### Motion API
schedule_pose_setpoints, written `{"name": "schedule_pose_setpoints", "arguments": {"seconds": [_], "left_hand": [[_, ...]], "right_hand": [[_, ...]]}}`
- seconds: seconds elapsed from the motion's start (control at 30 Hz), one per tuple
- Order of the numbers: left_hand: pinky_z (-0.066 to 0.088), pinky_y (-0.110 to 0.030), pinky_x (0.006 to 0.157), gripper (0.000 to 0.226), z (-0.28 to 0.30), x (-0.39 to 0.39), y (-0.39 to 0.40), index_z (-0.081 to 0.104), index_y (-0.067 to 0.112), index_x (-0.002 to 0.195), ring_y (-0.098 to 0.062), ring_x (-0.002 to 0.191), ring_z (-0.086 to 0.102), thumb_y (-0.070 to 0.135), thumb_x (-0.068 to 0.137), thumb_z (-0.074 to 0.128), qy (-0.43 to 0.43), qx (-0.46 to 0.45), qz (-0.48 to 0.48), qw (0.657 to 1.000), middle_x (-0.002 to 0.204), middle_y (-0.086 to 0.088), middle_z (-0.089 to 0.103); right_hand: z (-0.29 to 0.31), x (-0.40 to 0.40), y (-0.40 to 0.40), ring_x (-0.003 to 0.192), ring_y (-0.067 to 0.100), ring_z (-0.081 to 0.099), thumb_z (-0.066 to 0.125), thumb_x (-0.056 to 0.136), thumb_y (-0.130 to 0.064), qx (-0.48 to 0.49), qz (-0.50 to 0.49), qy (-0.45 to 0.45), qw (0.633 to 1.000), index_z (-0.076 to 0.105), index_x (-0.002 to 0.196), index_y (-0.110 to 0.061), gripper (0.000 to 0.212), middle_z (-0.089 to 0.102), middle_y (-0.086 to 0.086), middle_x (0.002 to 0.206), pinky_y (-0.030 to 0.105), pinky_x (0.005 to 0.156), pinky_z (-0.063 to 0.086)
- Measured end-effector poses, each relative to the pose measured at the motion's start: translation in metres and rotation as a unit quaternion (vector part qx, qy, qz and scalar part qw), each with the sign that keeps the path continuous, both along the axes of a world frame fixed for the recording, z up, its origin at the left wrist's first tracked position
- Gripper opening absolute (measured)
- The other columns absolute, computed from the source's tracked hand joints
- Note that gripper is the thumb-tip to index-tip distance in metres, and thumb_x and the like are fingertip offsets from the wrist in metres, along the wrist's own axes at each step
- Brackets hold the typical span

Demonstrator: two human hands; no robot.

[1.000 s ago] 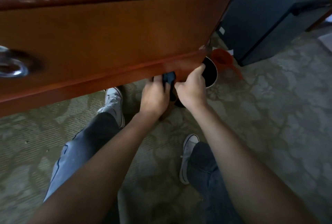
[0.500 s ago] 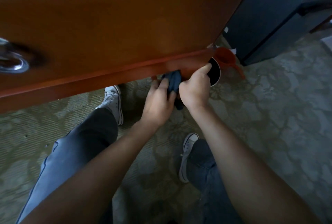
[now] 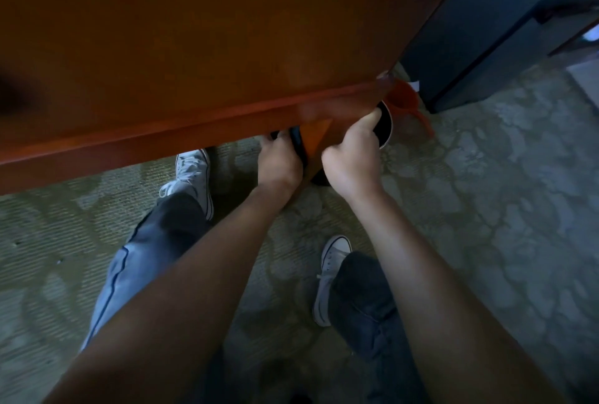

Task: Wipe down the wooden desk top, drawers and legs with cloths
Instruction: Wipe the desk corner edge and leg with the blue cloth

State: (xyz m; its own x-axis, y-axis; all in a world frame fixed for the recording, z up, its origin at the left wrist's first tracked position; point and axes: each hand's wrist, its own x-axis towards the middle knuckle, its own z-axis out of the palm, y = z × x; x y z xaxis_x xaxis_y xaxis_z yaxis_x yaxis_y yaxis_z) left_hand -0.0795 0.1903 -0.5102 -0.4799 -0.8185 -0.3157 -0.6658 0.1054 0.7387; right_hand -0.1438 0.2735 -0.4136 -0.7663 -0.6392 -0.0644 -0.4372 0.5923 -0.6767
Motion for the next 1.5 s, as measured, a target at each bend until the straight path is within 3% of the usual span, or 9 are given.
{"name": "schedule_pose_setpoints", "arguments": {"seconds": [0.13, 0.33, 0.47, 0.87, 0.97, 1.1, 1.2, 1.33, 1.5], "left_hand": [[0.048, -0.039, 0.097, 0.042, -0.012, 0.018, 0.021, 0.05, 0.009, 0.143, -0.037, 0.12, 0.057, 0.003, 0.102, 0.046, 0.077, 0.129, 0.021, 0.988, 0.131, -0.017, 0.061], [0.054, -0.039, 0.098, 0.05, 0.033, 0.032, 0.047, 0.055, 0.011, 0.143, -0.025, 0.119, 0.066, 0.04, 0.105, 0.044, 0.444, 0.407, 0.138, 0.786, 0.134, -0.013, 0.067], [0.029, -0.047, 0.124, 0.091, 0.015, 0.016, 0.039, 0.033, 0.034, 0.159, -0.018, 0.15, 0.034, 0.085, 0.084, 0.035, 0.307, 0.298, 0.097, 0.898, 0.165, 0.0, 0.035], [0.062, -0.051, 0.082, 0.071, -0.221, -0.048, 0.007, 0.064, 0.014, 0.132, -0.037, 0.094, 0.07, 0.07, 0.098, 0.035, 0.208, 0.465, 0.31, 0.802, 0.117, -0.025, 0.069], [0.058, -0.035, 0.06, 0.062, -0.207, -0.05, 0.009, 0.058, 0.006, 0.14, -0.032, 0.075, 0.063, 0.053, 0.109, 0.032, 0.205, 0.447, 0.315, 0.812, 0.111, -0.033, 0.065], [0.054, -0.053, 0.088, 0.051, -0.152, -0.051, 0.02, 0.057, 0.01, 0.132, -0.034, 0.063, 0.068, 0.047, 0.111, 0.028, 0.234, 0.44, 0.383, 0.778, 0.097, -0.017, 0.067], [0.055, -0.044, 0.074, 0.045, -0.087, -0.046, 0.029, 0.057, 0.011, 0.124, -0.03, 0.065, 0.063, 0.044, 0.112, 0.029, 0.26, 0.422, 0.377, 0.782, 0.093, -0.016, 0.066], [0.058, -0.047, 0.092, 0.027, -0.02, -0.024, 0.045, 0.057, 0.011, 0.123, -0.033, 0.097, 0.069, 0.03, 0.111, 0.043, 0.301, 0.343, 0.343, 0.821, 0.107, -0.013, 0.069], [0.057, -0.043, 0.098, 0.042, 0.031, 0.024, 0.074, 0.05, 0.013, 0.147, -0.026, 0.112, 0.069, 0.016, 0.106, 0.057, 0.266, 0.255, 0.146, 0.918, 0.124, -0.007, 0.071]], "right_hand": [[0.002, -0.002, 0.001, 0.086, 0.024, 0.064, 0.055, 0.086, 0.006, -0.001, 0.004, -0.015, 1.0, 0.017, 0.149, -0.005, 0.075, 0.058, -0.001, 0.094, 0.035, 0.077, 0.056], [0.01, 0.0, 0.001, 0.077, 0.009, 0.057, 0.062, 0.085, 0.001, -0.023, 0.002, -0.072, 0.997, 0.022, 0.138, -0.015, 0.068, 0.054, -0.008, 0.093, 0.013, 0.057, 0.042], [0.008, 0.002, 0.0, 0.077, 0.005, 0.056, 0.065, 0.082, 0.001, -0.063, -0.016, -0.083, 0.994, 0.022, 0.118, -0.024, 0.062, 0.053, -0.01, 0.094, 0.008, 0.054, 0.041], [-0.011, -0.005, 0.007, 0.093, -0.002, 0.046, 0.055, 0.085, 0.012, -0.076, 0.019, -0.179, 0.981, 0.005, 0.158, -0.023, 0.095, 0.034, -0.031, 0.101, 0.001, 0.075, 0.037], [-0.016, -0.016, 0.008, 0.09, 0.003, 0.051, 0.05, 0.082, 0.016, -0.081, 0.048, -0.191, 0.977, 0.008, 0.156, -0.027, 0.095, 0.035, -0.031, 0.102, 0.024, 0.089, 0.045], [-0.012, -0.027, 0.012, 0.097, 0.001, 0.056, 0.047, 0.077, 0.014, -0.094, 0.077, -0.205, 0.971, 0.024, 0.129, -0.042, 0.08, 0.054, -0.017, 0.112, 0.022, 0.083, 0.047], [-0.023, -0.038, 0.014, 0.105, 0.015, 0.066, 0.047, 0.07, 0.008, -0.136, 0.061, -0.256, 0.955, 0.047, 0.113, -0.044, 0.067, 0.067, -0.003, 0.11, 0.036, 0.09, 0.055], [-0.029, -0.053, 0.023, 0.098, 0.027, 0.067, 0.06, 0.07, -0.006, -0.146, -0.058, -0.301, 0.941, 0.065, 0.104, -0.004, 0.035, 0.07, 0.026, 0.103, 0.041, 0.087, 0.056], [-0.026, -0.024, 0.047, 0.119, 0.033, 0.062, 0.058, 0.095, -0.06, -0.056, 0.019, -0.594, 0.802, 0.056, 0.138, -0.026, 0.054, 0.064, 0.01, 0.132, 0.059, 0.102, 0.049]]}}
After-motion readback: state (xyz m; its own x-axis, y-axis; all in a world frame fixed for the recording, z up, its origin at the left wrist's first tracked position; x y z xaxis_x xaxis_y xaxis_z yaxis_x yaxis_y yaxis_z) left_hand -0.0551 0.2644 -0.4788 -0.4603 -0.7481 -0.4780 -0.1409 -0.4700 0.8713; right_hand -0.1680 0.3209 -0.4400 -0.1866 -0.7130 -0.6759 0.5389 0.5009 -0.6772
